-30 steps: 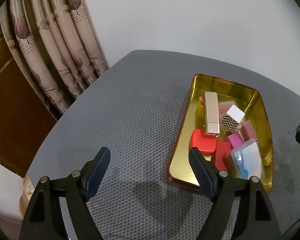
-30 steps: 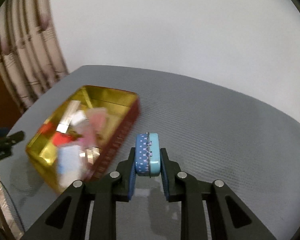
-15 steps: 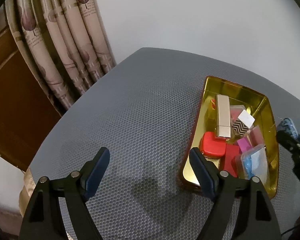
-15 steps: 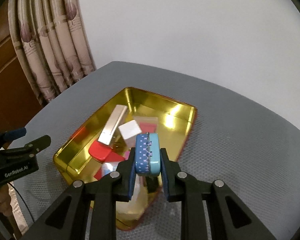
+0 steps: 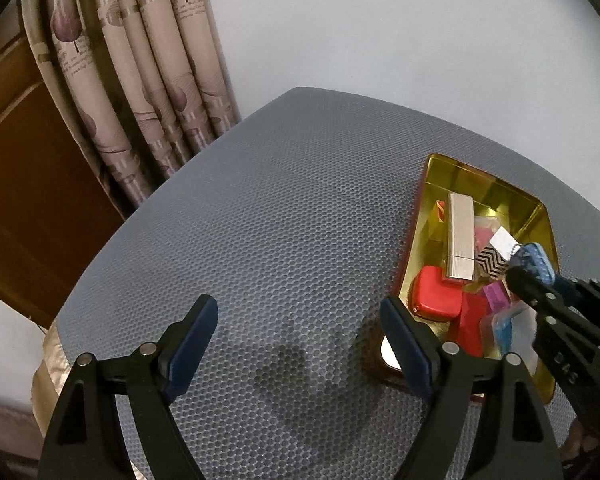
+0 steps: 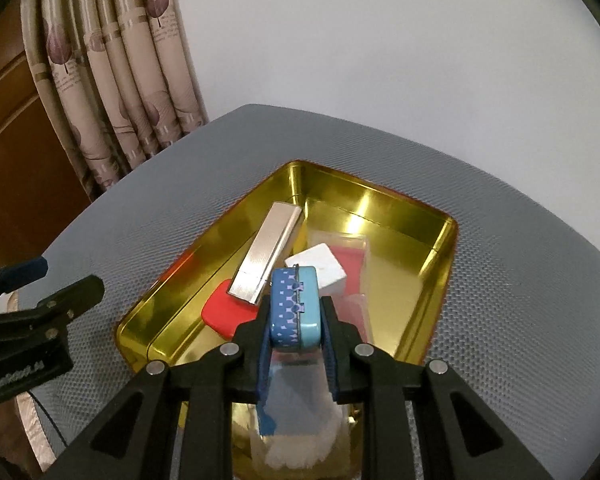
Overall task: Organize rigid objects
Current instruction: 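Carry the blue tin into the gold tin with the right tool and release, then lift the open right tool up away from the gold tin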
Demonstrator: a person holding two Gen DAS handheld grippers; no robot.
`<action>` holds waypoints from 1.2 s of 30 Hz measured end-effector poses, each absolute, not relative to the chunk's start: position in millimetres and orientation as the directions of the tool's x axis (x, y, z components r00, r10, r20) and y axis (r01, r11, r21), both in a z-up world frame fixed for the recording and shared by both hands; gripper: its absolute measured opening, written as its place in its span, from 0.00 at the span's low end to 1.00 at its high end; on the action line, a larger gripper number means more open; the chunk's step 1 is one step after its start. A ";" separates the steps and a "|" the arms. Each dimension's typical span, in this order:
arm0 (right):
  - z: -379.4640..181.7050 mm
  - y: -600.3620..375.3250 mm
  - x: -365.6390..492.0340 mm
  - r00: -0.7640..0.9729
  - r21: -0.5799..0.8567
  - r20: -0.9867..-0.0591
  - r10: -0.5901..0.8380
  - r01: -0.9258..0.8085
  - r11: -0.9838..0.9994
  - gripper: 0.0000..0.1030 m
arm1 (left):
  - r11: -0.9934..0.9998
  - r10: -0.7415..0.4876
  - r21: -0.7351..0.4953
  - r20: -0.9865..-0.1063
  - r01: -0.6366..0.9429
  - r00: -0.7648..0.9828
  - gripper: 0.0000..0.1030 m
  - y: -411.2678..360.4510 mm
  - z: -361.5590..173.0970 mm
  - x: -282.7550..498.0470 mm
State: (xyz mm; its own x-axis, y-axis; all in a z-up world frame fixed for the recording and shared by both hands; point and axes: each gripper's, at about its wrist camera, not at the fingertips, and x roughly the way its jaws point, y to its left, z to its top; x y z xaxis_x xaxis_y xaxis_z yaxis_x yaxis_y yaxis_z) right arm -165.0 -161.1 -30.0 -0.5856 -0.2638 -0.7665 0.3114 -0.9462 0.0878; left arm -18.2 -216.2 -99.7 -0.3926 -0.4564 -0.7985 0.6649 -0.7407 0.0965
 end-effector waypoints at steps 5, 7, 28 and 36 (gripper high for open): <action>-38.2 -162.8 -175.9 -0.593 0.059 -0.773 -0.227 0.289 -0.956 0.21 | -0.740 -0.451 0.095 -0.805 0.666 -0.386 0.79 -215.0 -101.4 -21.2; -43.1 -166.2 -182.7 -0.597 0.046 -0.775 -0.208 0.275 -0.960 0.21 | -0.740 -0.448 0.090 -0.805 0.667 -0.389 0.79 -214.7 -101.2 -20.7; -53.6 -142.0 -197.2 -0.614 0.015 -0.782 -0.108 0.155 -0.988 0.23 | -0.746 -0.443 0.094 -0.809 0.659 -0.386 0.79 -211.6 -105.4 -23.7; -38.1 -147.5 -184.8 -0.636 0.028 -0.764 -0.115 0.145 -0.989 0.50 | -0.742 -0.450 0.099 -0.806 0.663 -0.383 0.79 -208.5 -105.2 -28.9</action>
